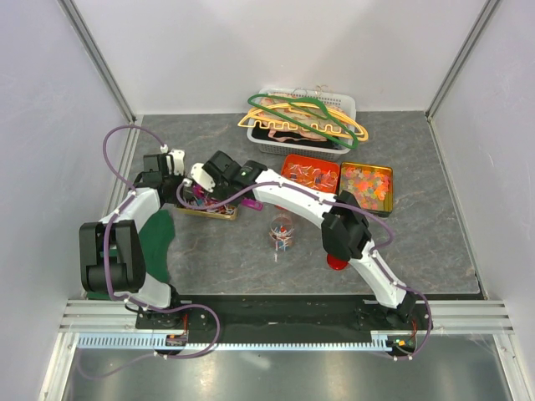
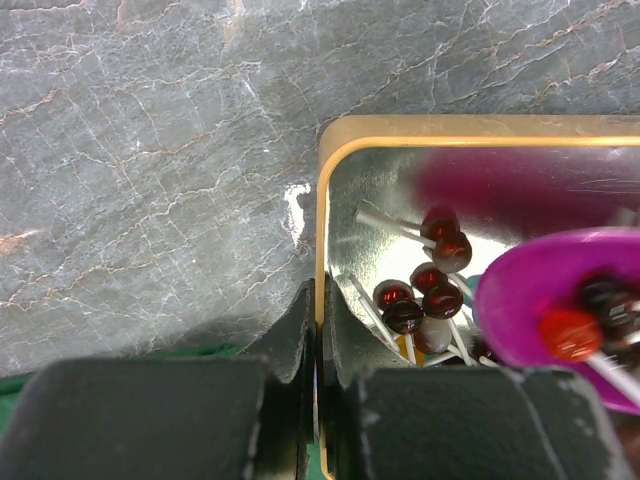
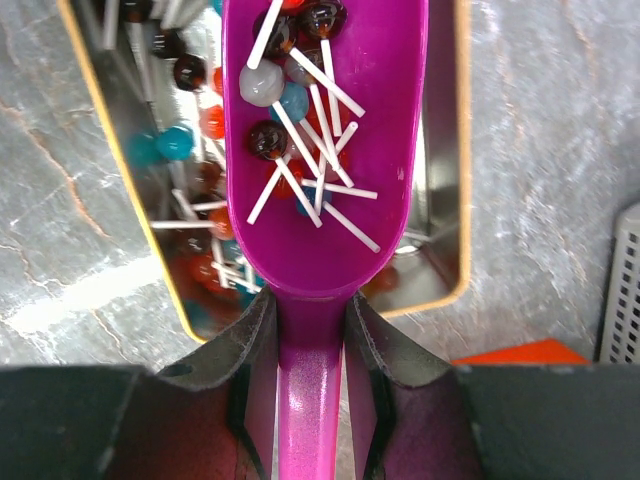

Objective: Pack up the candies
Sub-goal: Scoop the fake candies from the storage box, then place the fake candies in the packing bottle.

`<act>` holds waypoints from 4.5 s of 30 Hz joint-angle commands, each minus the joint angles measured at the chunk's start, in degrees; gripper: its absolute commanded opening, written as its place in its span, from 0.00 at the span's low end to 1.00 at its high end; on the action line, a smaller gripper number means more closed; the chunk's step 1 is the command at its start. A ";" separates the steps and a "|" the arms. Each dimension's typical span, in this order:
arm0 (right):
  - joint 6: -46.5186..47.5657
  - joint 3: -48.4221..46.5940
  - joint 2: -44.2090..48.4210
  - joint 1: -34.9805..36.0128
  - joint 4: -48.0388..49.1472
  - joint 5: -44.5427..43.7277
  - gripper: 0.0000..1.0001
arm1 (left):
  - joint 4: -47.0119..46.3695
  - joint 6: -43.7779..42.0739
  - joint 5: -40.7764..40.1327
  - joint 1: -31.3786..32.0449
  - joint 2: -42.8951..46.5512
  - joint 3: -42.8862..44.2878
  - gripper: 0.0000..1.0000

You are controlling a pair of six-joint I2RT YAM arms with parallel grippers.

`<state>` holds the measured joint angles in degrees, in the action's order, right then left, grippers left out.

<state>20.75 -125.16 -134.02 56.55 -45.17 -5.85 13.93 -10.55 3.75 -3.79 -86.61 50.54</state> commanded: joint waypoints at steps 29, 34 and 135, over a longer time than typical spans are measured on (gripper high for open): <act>18.26 20.04 33.37 -13.13 -16.35 7.25 0.00 | -1.81 1.58 7.24 -0.60 -3.48 3.24 0.02; 22.57 26.28 39.26 -14.28 -21.52 7.43 0.00 | -1.28 1.14 5.83 -0.60 -5.23 3.77 0.02; 25.48 34.72 44.10 4.17 -38.33 -24.21 0.00 | 1.27 0.09 1.17 -0.25 -8.40 5.62 0.02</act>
<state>46.35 -90.17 -90.00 59.18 -77.23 -25.74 16.19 -10.57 4.95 -4.10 -96.09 54.48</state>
